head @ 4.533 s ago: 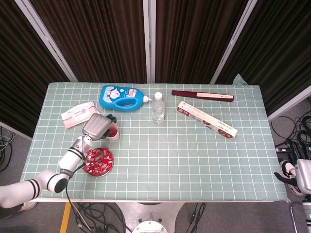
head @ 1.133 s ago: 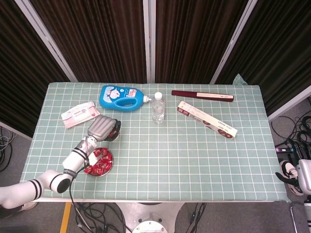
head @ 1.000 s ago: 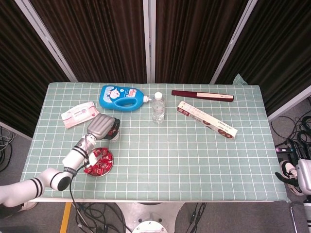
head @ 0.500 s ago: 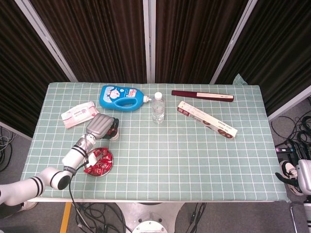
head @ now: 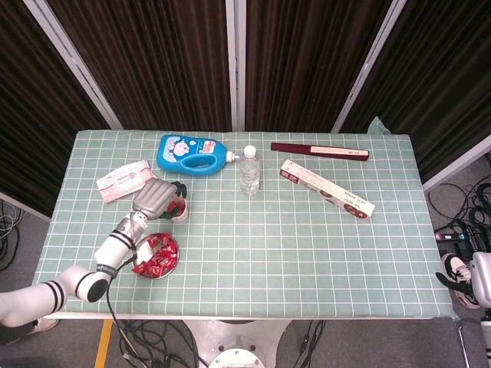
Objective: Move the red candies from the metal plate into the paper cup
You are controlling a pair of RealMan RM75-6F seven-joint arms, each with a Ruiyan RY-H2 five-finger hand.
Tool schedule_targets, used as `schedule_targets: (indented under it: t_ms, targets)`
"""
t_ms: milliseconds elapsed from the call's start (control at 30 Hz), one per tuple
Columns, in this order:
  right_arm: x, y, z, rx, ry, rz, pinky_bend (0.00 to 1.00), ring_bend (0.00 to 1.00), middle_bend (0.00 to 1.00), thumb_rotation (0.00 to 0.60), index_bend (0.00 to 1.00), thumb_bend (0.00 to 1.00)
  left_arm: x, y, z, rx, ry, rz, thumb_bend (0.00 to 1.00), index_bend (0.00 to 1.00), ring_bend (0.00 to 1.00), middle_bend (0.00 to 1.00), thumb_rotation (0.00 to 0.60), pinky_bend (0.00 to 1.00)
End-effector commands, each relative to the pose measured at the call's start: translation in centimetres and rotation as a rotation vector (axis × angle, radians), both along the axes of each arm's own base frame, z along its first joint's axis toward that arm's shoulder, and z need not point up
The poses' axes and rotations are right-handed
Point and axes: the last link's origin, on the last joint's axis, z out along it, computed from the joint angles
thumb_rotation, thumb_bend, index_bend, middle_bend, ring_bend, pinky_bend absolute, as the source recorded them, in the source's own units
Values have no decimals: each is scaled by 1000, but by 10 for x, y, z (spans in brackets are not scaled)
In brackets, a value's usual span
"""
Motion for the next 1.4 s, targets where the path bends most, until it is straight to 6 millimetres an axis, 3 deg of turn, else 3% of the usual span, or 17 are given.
schedule_targets:
  t_ms: [33, 200, 300, 400, 633, 933, 1400]
  targets:
    - [0, 0, 1, -1, 0, 2, 328, 0, 129, 600, 0, 33, -8, -13, 22, 73, -46, -7, 363, 475, 885, 512, 600, 1000]
    - [1, -1, 0, 1, 2, 12, 328, 0, 129, 600, 0, 33, -37, -46, 54, 165, -36, -9, 338, 476, 876, 548, 600, 1000]
    - [2, -2, 0, 3, 3, 17, 328, 0, 129, 600, 0, 33, -55, -71, 64, 171, 8, -6, 317, 481, 876, 637, 600, 1000]
    - [3, -3, -2, 8, 5, 22, 328, 0, 129, 600, 0, 33, -68, -94, 61, 123, 53, 12, 291, 485, 889, 746, 600, 1000]
    - [6, -6, -3, 17, 5, 35, 331, 0, 129, 600, 0, 33, -84, -133, 35, -11, 91, 70, 263, 487, 914, 827, 600, 1000]
    - [7, -6, -4, 21, 7, 33, 332, 0, 131, 600, 0, 34, -88, -149, -2, -100, 126, 74, 263, 503, 918, 841, 600, 1000]
    - [7, -6, -4, 21, 7, 32, 333, 0, 131, 600, 0, 33, -101, -141, -18, -87, 242, 116, 265, 504, 918, 838, 600, 1000]
